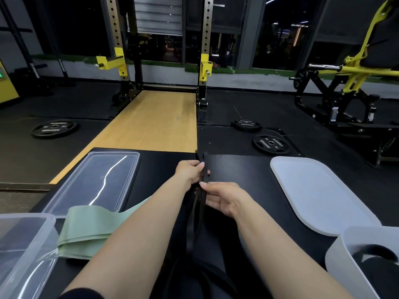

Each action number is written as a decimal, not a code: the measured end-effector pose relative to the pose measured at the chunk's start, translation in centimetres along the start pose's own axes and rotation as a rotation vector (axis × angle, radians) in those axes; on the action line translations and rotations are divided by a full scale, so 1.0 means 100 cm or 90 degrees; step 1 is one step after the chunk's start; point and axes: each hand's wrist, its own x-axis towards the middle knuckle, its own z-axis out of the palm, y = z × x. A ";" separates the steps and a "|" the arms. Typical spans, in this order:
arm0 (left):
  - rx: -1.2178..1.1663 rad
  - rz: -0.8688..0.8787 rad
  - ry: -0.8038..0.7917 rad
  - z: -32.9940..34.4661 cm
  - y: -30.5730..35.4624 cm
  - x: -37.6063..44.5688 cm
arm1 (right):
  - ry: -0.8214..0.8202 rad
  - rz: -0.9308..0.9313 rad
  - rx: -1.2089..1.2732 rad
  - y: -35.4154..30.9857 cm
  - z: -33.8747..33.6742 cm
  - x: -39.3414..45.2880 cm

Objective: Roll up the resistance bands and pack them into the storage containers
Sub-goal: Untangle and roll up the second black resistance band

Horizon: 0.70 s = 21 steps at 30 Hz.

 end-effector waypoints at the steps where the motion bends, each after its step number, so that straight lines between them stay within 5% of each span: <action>1: 0.016 -0.007 0.007 -0.004 0.000 -0.003 | 0.015 -0.009 -0.011 -0.001 0.000 0.001; 7: 0.121 -0.032 -0.004 -0.021 0.007 -0.044 | 0.068 -0.052 -0.050 -0.004 0.002 0.003; 13: 0.398 -0.009 -0.115 -0.036 0.018 -0.080 | 0.099 -0.076 -0.070 -0.009 0.008 0.004; 17: 0.333 -0.018 -0.104 -0.041 0.011 -0.082 | 0.088 -0.081 -0.056 -0.013 0.010 0.004; 21: 0.077 -0.053 -0.125 -0.041 -0.001 -0.088 | 0.077 -0.061 -0.016 -0.012 0.011 0.008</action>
